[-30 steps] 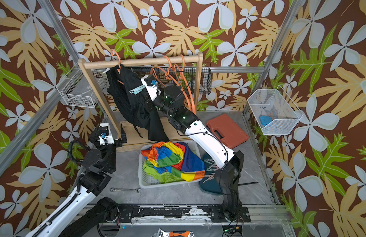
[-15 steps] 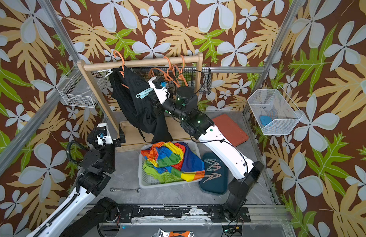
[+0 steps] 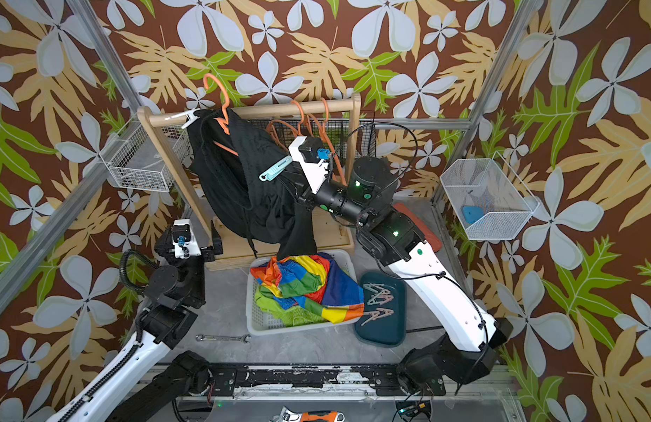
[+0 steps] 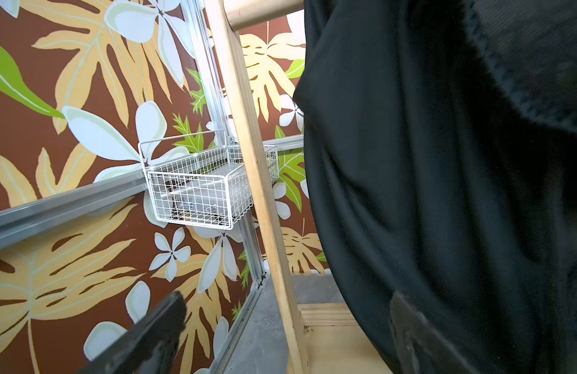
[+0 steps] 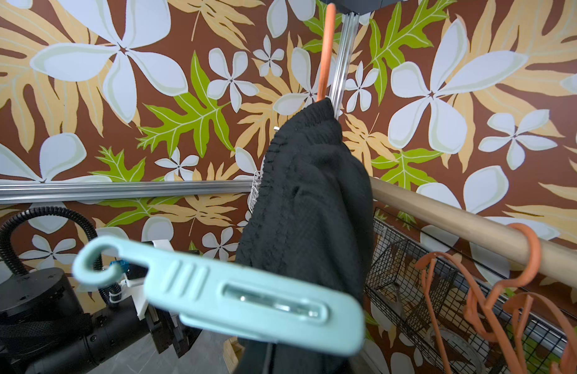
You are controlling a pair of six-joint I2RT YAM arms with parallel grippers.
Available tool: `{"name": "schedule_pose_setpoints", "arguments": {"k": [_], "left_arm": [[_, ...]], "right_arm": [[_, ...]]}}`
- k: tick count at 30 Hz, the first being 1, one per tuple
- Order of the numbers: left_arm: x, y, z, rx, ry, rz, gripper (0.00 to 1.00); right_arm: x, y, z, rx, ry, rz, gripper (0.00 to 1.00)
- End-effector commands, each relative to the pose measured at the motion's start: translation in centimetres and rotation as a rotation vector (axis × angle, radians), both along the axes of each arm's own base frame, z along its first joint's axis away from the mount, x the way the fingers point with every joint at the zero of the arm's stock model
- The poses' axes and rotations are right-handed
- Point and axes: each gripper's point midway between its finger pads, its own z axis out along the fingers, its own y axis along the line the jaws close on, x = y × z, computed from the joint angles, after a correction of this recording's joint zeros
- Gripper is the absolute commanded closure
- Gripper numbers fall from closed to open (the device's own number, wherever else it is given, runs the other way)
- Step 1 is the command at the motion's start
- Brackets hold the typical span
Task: Remove the clothespins securing shorts to the hanger
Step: Pick up the hanger from the clothesline.
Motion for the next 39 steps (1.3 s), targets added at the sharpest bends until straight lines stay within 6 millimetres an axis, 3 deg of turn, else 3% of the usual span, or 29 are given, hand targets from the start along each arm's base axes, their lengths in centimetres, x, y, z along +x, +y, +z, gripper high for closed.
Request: {"name": "schedule_pose_setpoints", "arguments": {"k": [1, 11, 18, 33, 39], "left_arm": [[-0.3, 0.5, 0.6, -0.023, -0.033, 0.024, 0.00], [-0.9, 1.7, 0.9, -0.038, -0.054, 0.080, 0.00], [-1.0, 2.1, 0.9, -0.043, -0.058, 0.100, 0.00], [-1.2, 3.0, 1.0, -0.046, -0.063, 0.135, 0.00], [-1.1, 3.0, 1.0, -0.048, -0.063, 0.133, 0.00]], "right_arm": [[-1.1, -1.5, 2.7, 0.049, -0.079, -0.015, 1.00], [-5.4, -5.4, 6.4, 0.098, -0.104, 0.002, 1.00], [-8.5, -7.9, 7.8, 0.104, -0.119, 0.019, 1.00], [-11.9, -10.6, 5.9, 0.115, -0.039, 0.052, 1.00], [-10.9, -10.0, 3.3, 0.079, 0.028, 0.034, 1.00]]}}
